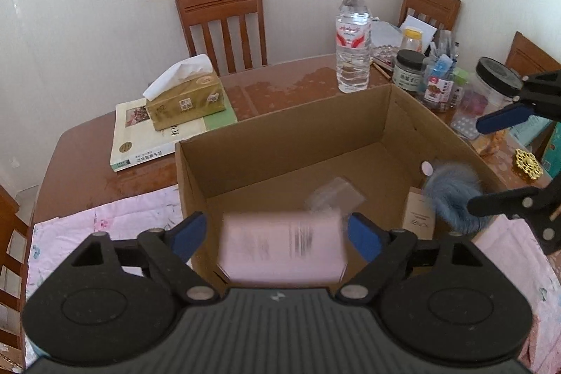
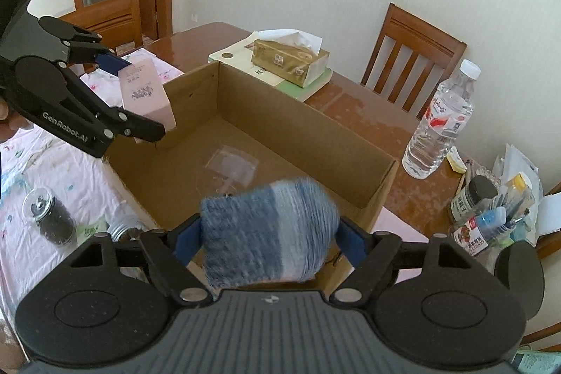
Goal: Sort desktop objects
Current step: 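Carry the pink box and blue-gray sock into the cardboard box and release both, then move left tool to the clear jar of black hair ties while right tool approaches the pink sock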
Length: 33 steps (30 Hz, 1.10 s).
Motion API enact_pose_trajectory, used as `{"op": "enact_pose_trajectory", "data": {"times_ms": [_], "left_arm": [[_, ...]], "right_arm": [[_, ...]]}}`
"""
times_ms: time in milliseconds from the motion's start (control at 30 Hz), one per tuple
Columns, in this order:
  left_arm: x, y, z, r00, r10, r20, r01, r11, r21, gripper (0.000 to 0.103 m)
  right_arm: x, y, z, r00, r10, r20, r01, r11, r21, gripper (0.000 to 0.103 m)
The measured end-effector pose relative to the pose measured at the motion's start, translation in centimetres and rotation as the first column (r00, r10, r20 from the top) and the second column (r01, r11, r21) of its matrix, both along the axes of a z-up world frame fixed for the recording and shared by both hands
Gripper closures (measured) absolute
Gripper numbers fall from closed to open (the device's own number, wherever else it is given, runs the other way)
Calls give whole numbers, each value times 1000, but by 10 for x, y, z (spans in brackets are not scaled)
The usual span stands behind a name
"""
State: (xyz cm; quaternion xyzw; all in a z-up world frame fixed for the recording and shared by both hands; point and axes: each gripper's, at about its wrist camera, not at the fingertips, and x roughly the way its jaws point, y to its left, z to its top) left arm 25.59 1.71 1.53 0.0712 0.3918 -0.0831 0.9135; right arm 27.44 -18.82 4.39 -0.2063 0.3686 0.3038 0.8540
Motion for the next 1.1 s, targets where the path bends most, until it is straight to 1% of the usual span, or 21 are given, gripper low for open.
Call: {"op": "enact_pose_trajectory", "data": {"times_ms": [133,167,200,233,333,433,533,600,700,933,1033,1100], "left_arm": [[4,3,-6,1000,9,-17,-8,1000,1,15],[3,3,-6,1000,3,-18,-4,1000,-9,14],[3,4,-7,1000,-2,-21,2,1000,-22,12],[3,5,-7,1000,-3,-26,2,1000,-28,8],[-2,5,-4,1000,-11,-16,11,999,-40,7],[-6,4,-2,1000,-20,-18,19,999,-30,7],[-13,3,0,999,-14,-39,13,1000,-9,5],[-21,3,-2,999,-6,-49,6,1000,7,5],[-35,7,-5,998,-3,-61,3,1000,-7,5],[-72,13,-20,995,27,-95,-28,1000,-3,5],[-86,13,-29,994,43,-101,-40,999,28,5],[-93,12,-34,992,50,-112,-47,998,31,5]], "right_arm": [[2,4,0,1000,-7,0,7,1000,9,19],[3,4,0,1000,-10,0,10,1000,9,19],[3,4,0,1000,-14,-1,14,1000,10,19],[3,3,0,1000,-20,-1,20,1000,12,18],[2,-1,0,999,-40,-3,40,999,20,16],[0,-5,-1,999,-53,-6,54,998,27,15],[-6,-8,-1,998,-61,-5,61,998,29,15],[-12,-9,-1,998,-62,0,62,998,31,15],[-22,-12,0,998,-61,8,61,997,40,14],[-48,-15,-5,998,-57,2,56,997,52,12],[-57,-16,-11,998,-59,-15,59,997,49,12],[-62,-16,-15,998,-63,-25,64,997,48,12]]}}
